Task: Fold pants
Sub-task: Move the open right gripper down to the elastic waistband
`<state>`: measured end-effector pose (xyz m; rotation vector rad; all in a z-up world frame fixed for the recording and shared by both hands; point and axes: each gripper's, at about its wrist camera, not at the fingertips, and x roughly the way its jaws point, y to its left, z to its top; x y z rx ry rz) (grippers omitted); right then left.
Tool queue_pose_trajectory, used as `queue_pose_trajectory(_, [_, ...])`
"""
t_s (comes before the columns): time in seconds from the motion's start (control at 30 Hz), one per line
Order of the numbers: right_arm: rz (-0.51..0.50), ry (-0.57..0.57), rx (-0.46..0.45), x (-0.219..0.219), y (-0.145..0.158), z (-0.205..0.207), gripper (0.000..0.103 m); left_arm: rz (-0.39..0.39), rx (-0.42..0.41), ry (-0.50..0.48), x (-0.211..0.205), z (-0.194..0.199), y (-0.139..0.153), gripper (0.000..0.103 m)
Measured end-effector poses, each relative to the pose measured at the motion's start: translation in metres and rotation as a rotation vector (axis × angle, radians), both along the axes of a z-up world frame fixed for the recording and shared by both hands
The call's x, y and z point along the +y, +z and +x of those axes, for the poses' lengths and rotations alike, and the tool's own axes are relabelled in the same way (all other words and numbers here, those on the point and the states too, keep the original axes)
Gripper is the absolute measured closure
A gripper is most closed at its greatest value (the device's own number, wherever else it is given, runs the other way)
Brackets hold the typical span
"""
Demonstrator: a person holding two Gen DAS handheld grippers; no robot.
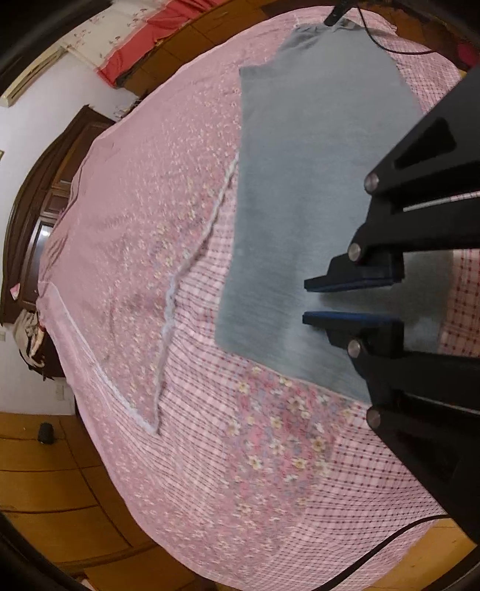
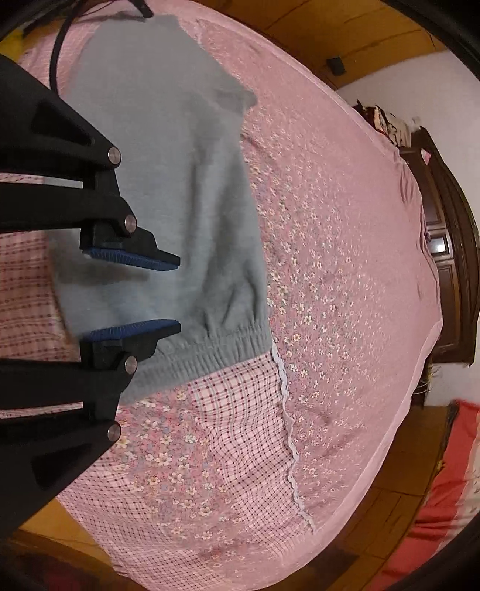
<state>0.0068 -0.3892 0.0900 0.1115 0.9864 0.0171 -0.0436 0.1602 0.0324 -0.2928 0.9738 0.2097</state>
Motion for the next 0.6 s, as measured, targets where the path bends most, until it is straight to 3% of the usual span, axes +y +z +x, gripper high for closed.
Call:
queue_pose_trajectory(0.1, [-0.066, -0.028, 0.038, -0.004, -0.017, 0.0, 0.074, -0.022, 0.015, 0.018, 0.005, -0.003, -0.013, 0.093])
queue_pose_trajectory(0.2, [-0.04, -0.013, 0.065, -0.012, -0.042, 0.004, 0.075, -0.054, -0.009, 0.038, 0.009, -0.01, -0.011, 0.093])
queue_pose_trajectory(0.37, [-0.114, 0.013, 0.014, 0.002, -0.027, -0.009, 0.075, -0.067, -0.027, 0.031, 0.009, -0.029, 0.006, 0.091])
queue_pose_trajectory(0.6, [0.022, -0.097, -0.013, -0.024, -0.014, -0.028, 0.073, -0.045, -0.043, 0.075, 0.014, -0.057, 0.018, 0.084])
